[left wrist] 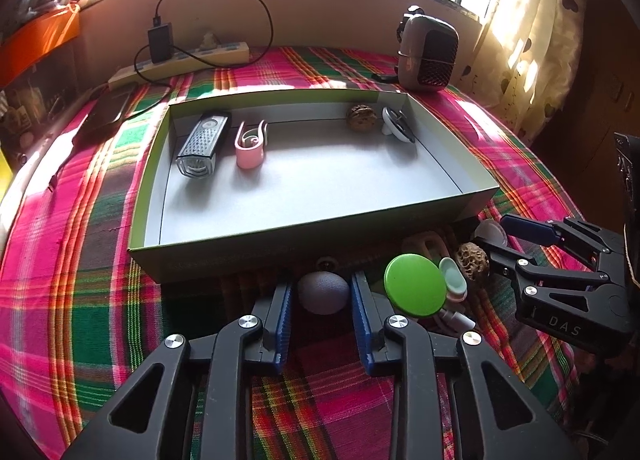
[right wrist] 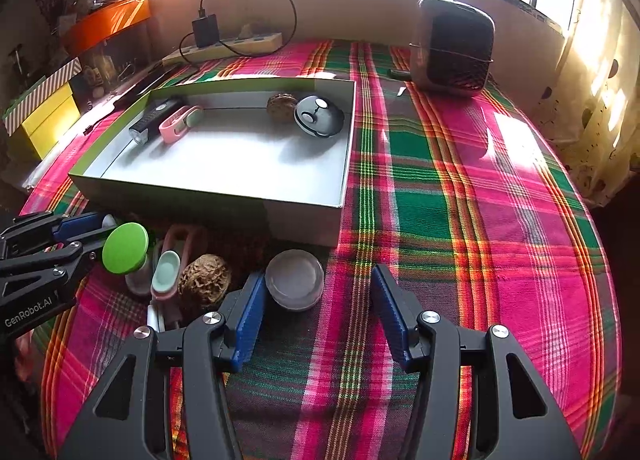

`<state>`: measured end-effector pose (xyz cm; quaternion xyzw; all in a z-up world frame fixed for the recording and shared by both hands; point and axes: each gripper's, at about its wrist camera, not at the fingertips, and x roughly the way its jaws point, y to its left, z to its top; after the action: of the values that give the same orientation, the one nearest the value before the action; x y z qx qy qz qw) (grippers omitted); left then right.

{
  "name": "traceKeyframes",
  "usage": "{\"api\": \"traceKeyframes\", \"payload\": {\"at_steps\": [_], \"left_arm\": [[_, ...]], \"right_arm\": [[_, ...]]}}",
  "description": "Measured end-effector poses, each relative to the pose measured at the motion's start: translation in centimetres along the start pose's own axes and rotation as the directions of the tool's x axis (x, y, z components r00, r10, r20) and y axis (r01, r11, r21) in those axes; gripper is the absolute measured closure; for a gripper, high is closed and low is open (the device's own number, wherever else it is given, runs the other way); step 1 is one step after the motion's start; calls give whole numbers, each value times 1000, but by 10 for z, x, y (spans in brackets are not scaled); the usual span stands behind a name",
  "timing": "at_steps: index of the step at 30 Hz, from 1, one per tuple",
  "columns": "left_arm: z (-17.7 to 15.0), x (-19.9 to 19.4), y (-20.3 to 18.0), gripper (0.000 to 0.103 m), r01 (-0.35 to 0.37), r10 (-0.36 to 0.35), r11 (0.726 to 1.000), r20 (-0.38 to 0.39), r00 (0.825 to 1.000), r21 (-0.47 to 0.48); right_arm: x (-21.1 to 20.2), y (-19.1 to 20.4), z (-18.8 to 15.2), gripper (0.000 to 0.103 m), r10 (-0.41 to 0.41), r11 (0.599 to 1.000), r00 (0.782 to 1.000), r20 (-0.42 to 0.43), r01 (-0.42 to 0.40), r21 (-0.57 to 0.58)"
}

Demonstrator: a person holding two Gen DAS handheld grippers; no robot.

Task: Organize objects
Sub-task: 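Move the right tool to the clear round container while the left tool approaches the grey egg, then close the right tool on the clear container while the left tool grips the grey egg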

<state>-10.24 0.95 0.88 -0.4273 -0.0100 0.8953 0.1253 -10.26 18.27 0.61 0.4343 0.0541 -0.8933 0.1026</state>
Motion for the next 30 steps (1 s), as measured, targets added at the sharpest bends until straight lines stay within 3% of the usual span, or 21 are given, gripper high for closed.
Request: {"api": "traceKeyframes", "payload": {"at_steps": [11, 30], "left_arm": [[-1, -1, 1, 79, 3, -3, 1000, 4, 1000, -6], [-2, -1, 1, 79, 3, -3, 1000, 6, 1000, -7]], "right_arm": [[-2, 2, -1, 74, 2, 1000, 1000, 10, -2, -6], [-2, 2, -1, 74, -1, 1000, 1000, 10, 1, -6]]}}
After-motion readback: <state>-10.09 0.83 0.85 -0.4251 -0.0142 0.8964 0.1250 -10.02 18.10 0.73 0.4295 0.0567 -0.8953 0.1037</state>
